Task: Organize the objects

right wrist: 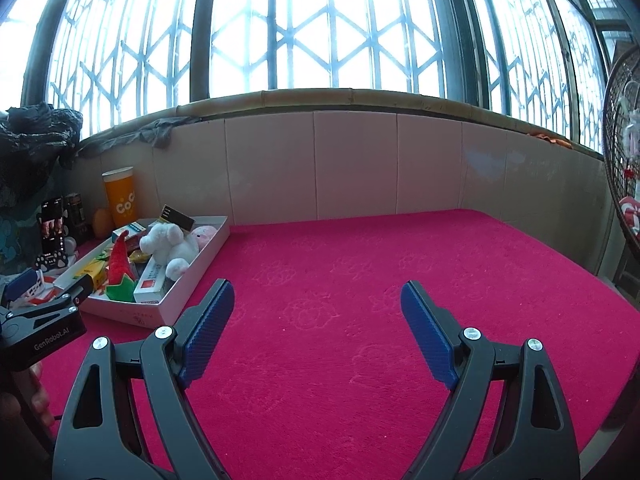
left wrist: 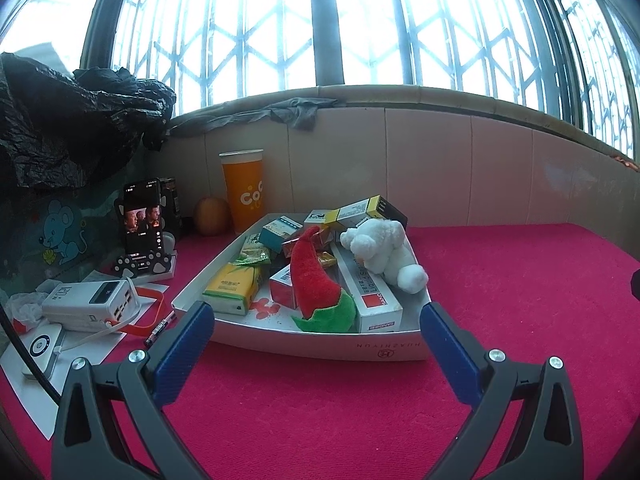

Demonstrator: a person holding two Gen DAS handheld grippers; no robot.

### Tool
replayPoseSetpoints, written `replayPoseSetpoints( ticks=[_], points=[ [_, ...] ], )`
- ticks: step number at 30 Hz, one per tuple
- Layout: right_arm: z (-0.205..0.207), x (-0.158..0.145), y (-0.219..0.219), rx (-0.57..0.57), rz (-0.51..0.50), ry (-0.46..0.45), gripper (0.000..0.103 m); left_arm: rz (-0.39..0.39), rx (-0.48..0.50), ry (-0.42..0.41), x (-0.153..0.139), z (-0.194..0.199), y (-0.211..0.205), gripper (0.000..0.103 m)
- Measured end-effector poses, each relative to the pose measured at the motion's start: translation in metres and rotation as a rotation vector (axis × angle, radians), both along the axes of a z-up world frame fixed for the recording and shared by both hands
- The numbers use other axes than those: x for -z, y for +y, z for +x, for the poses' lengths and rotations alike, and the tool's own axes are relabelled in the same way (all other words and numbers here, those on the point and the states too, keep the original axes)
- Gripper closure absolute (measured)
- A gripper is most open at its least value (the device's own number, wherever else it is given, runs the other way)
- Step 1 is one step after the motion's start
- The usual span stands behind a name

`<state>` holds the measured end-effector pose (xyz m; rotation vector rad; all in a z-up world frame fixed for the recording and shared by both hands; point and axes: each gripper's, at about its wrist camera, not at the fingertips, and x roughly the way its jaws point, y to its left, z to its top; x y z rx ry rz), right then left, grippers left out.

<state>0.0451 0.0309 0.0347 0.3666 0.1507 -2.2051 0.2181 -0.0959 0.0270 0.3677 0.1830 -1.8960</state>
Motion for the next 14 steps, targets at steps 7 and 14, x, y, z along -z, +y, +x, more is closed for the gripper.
replayPoseSetpoints(
  ticks=[7,14],
  points=[
    [0.0009,0.0014,-0.0015,-0.003,0.008,-0.001,0.017,-0.005,0.012,-0.01,0.0001,-0.0024,0.0008,0.0],
    [-0.0016,0.0035,-0.0002,-0.002,0.015,-0.015,0.017,-0.004,0.027,-0.014,0.0007,-0.0043,0.0006,0.0]
  ],
)
